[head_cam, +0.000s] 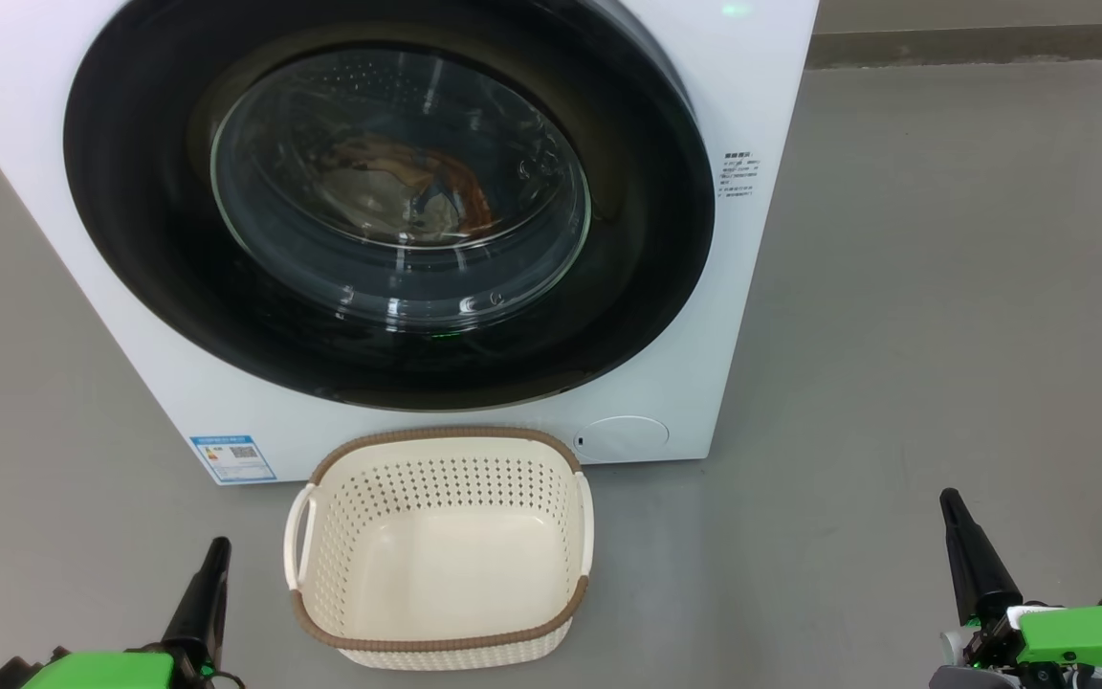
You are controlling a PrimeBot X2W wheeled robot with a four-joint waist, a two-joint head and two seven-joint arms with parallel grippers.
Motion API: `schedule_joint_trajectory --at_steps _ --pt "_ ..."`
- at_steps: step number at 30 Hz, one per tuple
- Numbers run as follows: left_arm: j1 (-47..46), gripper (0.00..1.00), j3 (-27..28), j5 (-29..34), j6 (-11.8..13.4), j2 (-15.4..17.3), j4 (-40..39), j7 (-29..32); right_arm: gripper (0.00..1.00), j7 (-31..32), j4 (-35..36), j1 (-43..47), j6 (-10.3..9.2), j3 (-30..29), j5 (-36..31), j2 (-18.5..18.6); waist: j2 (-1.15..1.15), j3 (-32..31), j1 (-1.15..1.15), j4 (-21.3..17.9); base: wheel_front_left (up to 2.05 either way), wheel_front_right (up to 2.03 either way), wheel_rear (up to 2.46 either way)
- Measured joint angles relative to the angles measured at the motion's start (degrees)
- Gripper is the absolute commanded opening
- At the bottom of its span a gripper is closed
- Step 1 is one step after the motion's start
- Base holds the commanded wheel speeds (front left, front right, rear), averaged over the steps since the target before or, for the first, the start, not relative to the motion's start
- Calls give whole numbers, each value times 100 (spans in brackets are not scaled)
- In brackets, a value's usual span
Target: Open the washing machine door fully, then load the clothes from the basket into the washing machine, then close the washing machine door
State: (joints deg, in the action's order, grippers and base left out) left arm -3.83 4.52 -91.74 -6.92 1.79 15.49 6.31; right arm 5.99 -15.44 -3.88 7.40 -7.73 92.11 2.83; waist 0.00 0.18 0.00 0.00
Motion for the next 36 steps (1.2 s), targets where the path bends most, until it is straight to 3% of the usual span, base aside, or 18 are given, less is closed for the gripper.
schedule_joint_trajectory --at_steps 36 --pt "0 0 0 0 0 0 0 0 0 4 0 0 0 -5 0 -9 0 0 0 0 0 0 0"
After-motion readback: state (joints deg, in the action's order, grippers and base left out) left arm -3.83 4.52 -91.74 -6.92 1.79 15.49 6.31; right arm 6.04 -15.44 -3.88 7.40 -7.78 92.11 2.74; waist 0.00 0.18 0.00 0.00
